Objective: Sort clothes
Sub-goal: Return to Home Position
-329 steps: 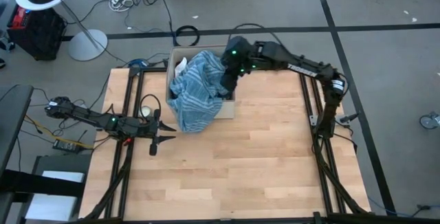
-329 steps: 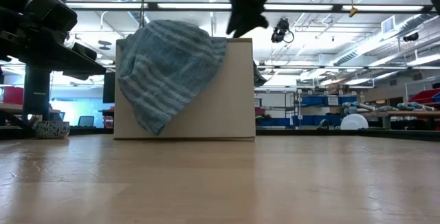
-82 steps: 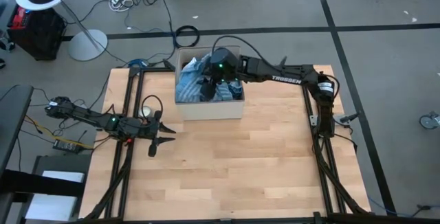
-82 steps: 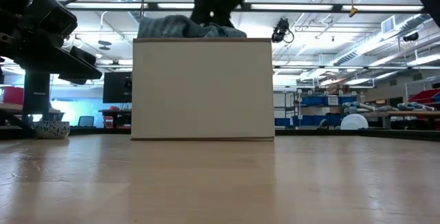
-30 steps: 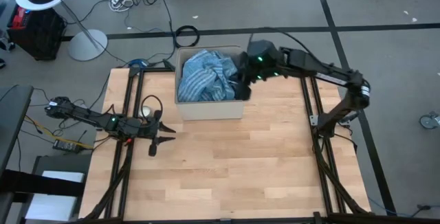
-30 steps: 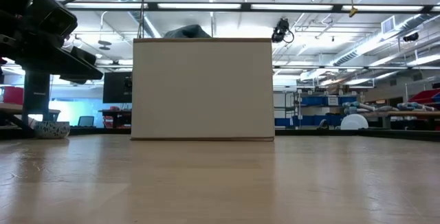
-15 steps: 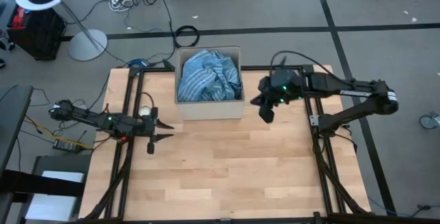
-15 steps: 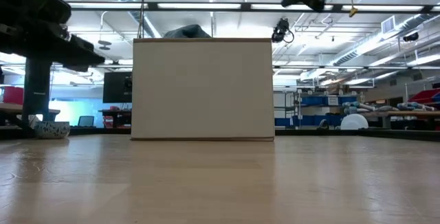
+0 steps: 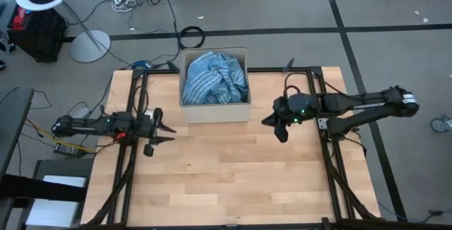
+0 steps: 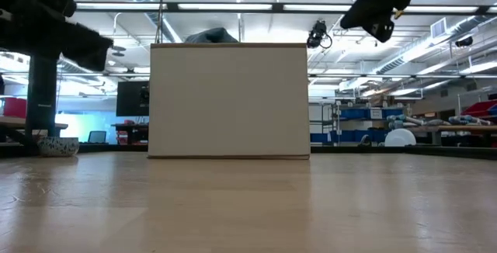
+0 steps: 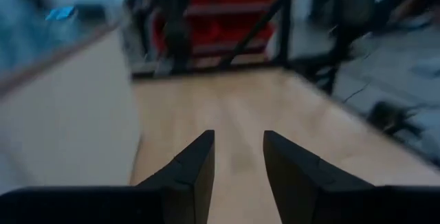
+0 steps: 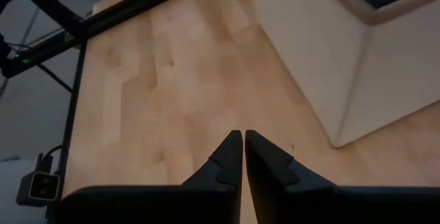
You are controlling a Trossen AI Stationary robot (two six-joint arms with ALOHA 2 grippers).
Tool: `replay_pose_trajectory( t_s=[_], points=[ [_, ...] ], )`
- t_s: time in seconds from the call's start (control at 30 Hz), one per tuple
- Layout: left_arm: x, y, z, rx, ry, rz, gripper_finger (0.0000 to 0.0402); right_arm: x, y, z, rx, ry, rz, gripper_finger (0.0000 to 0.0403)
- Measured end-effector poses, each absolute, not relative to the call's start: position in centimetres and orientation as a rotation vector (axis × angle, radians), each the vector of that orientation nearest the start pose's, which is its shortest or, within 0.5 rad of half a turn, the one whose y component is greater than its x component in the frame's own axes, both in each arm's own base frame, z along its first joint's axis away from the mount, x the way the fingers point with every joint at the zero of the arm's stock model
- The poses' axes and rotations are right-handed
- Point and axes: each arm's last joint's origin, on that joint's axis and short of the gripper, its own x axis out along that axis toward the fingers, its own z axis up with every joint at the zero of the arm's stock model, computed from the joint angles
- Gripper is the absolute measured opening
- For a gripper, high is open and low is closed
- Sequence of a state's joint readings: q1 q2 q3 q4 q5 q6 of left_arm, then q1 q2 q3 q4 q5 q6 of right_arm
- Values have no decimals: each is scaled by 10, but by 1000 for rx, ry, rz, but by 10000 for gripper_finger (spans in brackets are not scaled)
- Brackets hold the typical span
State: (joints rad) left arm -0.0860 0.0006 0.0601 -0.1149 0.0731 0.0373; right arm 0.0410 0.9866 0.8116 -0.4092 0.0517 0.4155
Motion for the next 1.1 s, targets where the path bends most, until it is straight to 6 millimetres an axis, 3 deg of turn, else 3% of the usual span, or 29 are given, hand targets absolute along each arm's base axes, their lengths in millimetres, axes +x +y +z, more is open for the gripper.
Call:
replay_pose_trajectory(
  t_s=[0.1,0.57,0.83,1.1],
  points=[
    [95,-7,175,45,-26,-215,131,207,10,283,382,576,-117,18],
    [97,8,169,-2,-39,-29,131,208,13,280,376,589,-110,20],
    [97,12,167,18,-17,96,131,208,9,281,350,567,-195,16],
    [98,12,166,72,3,103,131,208,9,281,178,580,-146,20]
  ],
)
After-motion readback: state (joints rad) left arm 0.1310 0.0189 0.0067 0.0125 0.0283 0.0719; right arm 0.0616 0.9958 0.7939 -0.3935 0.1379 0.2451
